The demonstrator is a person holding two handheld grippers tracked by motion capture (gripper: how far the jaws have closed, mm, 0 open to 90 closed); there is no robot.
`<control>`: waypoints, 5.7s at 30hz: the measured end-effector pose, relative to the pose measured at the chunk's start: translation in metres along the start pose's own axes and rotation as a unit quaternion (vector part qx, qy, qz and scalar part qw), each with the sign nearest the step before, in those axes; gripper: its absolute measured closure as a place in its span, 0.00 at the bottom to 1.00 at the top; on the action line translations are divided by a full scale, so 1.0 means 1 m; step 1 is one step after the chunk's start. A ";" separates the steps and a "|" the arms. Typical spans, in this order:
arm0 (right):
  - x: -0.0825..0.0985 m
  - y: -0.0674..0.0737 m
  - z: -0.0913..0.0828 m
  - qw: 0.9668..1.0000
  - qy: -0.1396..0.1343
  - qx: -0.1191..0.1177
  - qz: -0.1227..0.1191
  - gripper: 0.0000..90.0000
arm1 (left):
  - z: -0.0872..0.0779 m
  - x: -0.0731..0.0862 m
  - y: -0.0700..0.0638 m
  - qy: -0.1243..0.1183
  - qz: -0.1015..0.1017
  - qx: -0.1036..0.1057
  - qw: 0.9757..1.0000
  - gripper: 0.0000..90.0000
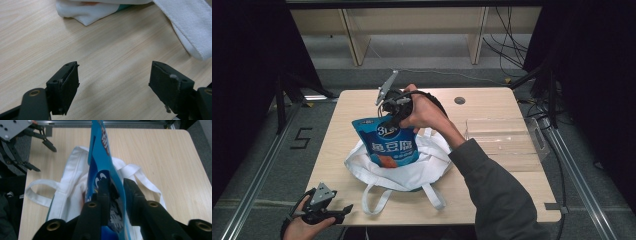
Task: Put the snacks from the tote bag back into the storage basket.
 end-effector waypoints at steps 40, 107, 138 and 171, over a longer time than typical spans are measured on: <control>-0.018 -0.004 -0.096 0.997 0.036 0.061 -0.034 1.00 | -0.002 0.001 0.003 0.006 0.004 0.000 1.000 0.27; 0.208 -0.065 -0.219 0.981 0.047 0.149 0.112 1.00 | -0.002 0.003 0.014 0.010 -0.010 -0.026 1.000 0.26; 0.247 -0.059 -0.190 0.978 -0.004 0.136 0.156 0.85 | 0.000 0.005 0.013 0.013 -0.012 -0.019 1.000 0.26; 0.273 -0.014 -0.242 0.922 -0.108 0.265 0.263 0.39 | 0.001 0.005 0.011 0.013 -0.016 -0.016 1.000 0.26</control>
Point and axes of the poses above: each handheld gripper's, and its own axes: z roughly forward along the jaws, x roughly out of its underside, y roughly to its left, the point moved 4 cm from there along z, roughly forward along the jaws, and after that the axes turned 3 degrees about -y, right-handed, at the moved point
